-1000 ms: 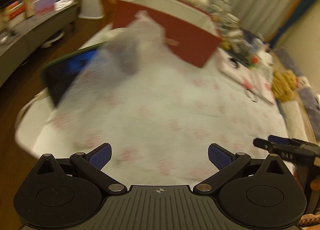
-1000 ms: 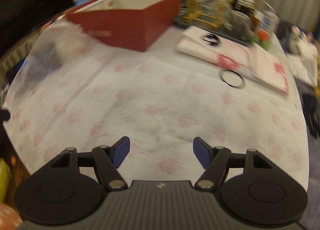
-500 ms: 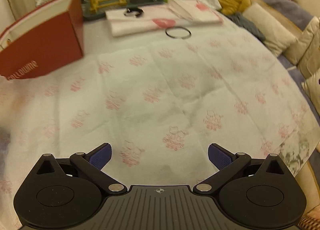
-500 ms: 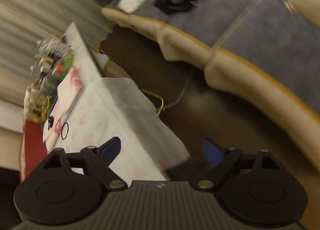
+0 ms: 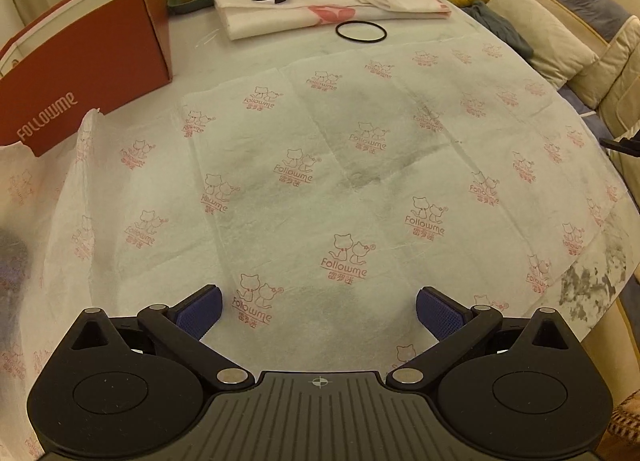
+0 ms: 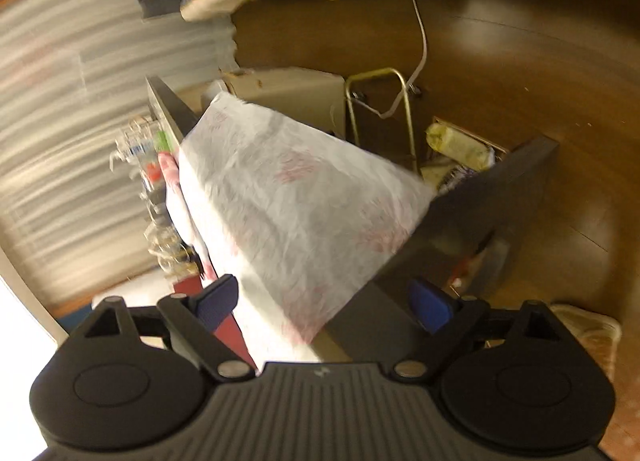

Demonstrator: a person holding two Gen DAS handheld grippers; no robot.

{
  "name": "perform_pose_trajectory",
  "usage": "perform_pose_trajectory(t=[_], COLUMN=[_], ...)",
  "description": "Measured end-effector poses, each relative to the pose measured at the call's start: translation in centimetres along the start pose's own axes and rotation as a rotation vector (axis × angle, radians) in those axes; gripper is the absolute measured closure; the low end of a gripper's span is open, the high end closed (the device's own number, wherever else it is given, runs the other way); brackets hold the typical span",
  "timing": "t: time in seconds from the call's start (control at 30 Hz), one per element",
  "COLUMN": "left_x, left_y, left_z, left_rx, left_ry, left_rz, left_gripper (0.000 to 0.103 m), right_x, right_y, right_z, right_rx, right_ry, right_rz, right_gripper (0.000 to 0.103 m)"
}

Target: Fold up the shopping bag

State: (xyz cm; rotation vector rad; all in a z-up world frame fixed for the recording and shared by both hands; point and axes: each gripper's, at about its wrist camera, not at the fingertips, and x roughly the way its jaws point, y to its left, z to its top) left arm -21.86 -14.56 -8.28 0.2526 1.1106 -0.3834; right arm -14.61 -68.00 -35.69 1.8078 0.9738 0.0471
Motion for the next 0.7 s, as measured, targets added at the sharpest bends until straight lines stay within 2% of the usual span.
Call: perform_pose_trajectory(t=[0.03, 0.07, 0.1, 0.13, 0.2, 0.4, 0.57, 0.6, 0.7], left_x=[0.0, 0.0, 0.0, 0.0, -0.1, -0.3, -0.4, -0.5, -0.7], left_y=[0.0, 0.0, 0.1, -0.2, -1.1, -4.0, -6.5, -6.4, -4.4], left_z=[-0.1, -0.1, -0.1, 0.0, 0.7, 2.7, 4.3, 4.5, 4.4], left_rx=[-0.005, -0.010, -0.013, -0.012, 0.003, 0.047, 0.084, 0.086, 0.067], left_ry=[0.001, 0.002, 0.002, -0.001, -0.018, -0.070, -0.114, -0.119, -0.120], left_rz=[0.002, 0.004, 0.006, -0.001, -0.041, -0.160, -0.259, -0.257, -0.169], left_gripper=[0.000, 0.000, 0.000, 0.000, 0.000, 0.000, 0.000, 0.000, 0.000], right_x=[-0.3, -0.5, -0.8, -1.0, -1.8, -5.9, -10.8, -11.8, -13.8], right_y=[-0.1, 0.1, 0.3, 0.9, 2.4, 9.7, 15.7, 16.9, 19.9], right_z=[-0.1, -0.1, -0.1, 0.0, -0.1, -2.0, -4.5, -5.2, -7.5], right_rx=[-0.002, -0.011, -0.023, -0.043, -0.102, -0.364, -0.596, -0.649, -0.819], right_ry=[-0.028, -0.047, -0.064, -0.075, -0.094, -0.184, -0.313, -0.337, -0.397], right_rz=[0.028, 0.055, 0.082, 0.101, 0.131, 0.220, 0.210, 0.189, 0.089], right_gripper=[0.028, 0.047, 0.083, 0.098, 0.103, 0.103, 0.103, 0.103, 0.103])
